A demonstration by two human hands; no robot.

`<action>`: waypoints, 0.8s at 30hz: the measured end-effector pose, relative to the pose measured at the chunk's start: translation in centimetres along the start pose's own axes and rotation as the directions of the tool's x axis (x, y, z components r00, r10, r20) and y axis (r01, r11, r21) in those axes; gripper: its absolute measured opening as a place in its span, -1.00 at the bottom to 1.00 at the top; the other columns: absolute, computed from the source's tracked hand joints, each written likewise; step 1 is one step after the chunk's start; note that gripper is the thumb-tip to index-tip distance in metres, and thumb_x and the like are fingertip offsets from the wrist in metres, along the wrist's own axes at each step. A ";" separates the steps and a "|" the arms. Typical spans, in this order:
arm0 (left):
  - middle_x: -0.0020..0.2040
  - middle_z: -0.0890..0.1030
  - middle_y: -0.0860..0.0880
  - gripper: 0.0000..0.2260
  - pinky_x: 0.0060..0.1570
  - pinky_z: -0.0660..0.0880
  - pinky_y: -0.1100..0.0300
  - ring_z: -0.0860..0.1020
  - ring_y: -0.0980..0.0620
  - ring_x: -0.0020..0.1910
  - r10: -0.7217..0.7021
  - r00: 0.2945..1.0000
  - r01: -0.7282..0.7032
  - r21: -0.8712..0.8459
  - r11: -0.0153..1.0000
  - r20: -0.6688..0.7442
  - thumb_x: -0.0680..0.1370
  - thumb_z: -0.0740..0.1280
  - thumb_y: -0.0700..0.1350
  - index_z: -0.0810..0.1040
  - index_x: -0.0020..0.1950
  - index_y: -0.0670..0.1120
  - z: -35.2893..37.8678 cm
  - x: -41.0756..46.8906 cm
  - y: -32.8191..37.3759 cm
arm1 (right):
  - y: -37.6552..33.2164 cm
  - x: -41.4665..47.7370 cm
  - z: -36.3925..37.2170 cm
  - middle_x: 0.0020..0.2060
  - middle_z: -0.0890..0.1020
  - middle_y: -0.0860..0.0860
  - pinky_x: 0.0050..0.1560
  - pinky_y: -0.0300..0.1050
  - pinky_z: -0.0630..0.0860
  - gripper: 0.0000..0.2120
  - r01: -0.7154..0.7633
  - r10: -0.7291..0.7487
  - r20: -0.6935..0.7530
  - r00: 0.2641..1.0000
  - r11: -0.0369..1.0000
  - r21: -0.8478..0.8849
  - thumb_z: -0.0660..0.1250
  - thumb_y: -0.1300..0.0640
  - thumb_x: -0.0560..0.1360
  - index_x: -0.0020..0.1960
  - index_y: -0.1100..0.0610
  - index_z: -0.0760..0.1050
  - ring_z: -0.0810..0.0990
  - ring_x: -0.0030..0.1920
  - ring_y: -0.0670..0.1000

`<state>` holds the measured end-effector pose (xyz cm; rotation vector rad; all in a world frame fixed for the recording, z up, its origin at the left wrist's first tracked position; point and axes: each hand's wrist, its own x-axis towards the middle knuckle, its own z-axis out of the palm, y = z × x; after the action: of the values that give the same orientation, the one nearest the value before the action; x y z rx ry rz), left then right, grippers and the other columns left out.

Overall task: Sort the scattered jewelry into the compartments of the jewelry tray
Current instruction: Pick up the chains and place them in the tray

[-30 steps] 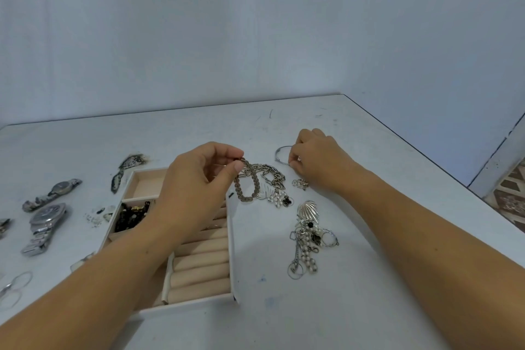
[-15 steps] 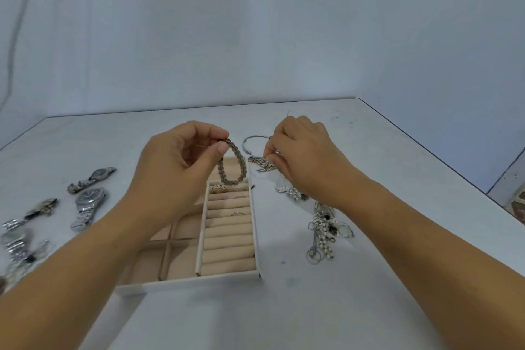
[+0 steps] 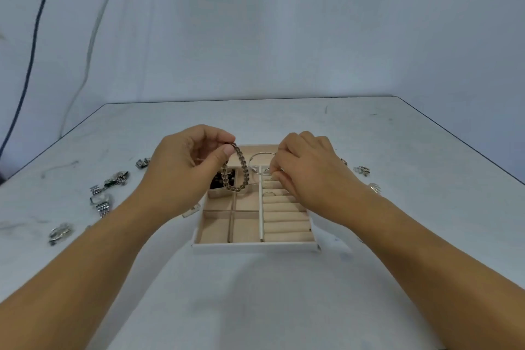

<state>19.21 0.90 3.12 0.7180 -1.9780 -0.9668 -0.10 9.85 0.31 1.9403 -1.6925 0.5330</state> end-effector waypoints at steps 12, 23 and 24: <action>-0.19 0.66 0.02 -0.92 -0.28 0.43 0.49 0.57 0.30 -0.32 -0.063 0.997 0.060 -0.068 0.996 -0.047 0.51 0.38 -0.17 0.61 -0.03 -0.02 0.2 3.6 -1.7 | 1.2 1.8 1.2 -0.17 0.51 0.02 -0.15 -0.09 0.32 -0.73 -0.052 0.054 0.031 0.998 0.996 -0.071 0.08 0.04 0.48 -0.17 0.08 0.53 0.47 -0.18 0.06; -0.17 0.67 0.02 -0.90 -0.13 0.51 0.33 0.62 0.16 -0.20 -0.142 0.987 0.141 -0.014 0.990 -0.071 0.51 0.39 -0.16 0.58 -0.10 0.05 1.3 6.6 -5.7 | 2.0 3.0 3.3 -0.18 0.52 0.04 -0.19 -0.04 0.40 -0.74 -0.050 0.051 0.013 0.999 0.996 -0.078 0.09 0.06 0.47 -0.19 0.10 0.52 0.48 -0.20 0.10; -0.18 0.67 0.03 -0.89 -0.10 0.51 0.30 0.62 0.13 -0.19 -0.144 0.988 0.144 0.002 0.990 -0.059 0.50 0.40 -0.16 0.59 -0.11 0.07 1.4 6.5 -6.0 | 2.0 2.9 3.5 -0.18 0.52 0.04 -0.19 -0.04 0.41 -0.75 -0.052 0.053 0.007 0.999 0.996 -0.078 0.09 0.06 0.47 -0.19 0.11 0.51 0.49 -0.20 0.10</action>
<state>15.46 -6.74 0.27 0.8936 -1.8993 -1.0125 -1.80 5.24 -0.45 1.8508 -1.7476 0.4714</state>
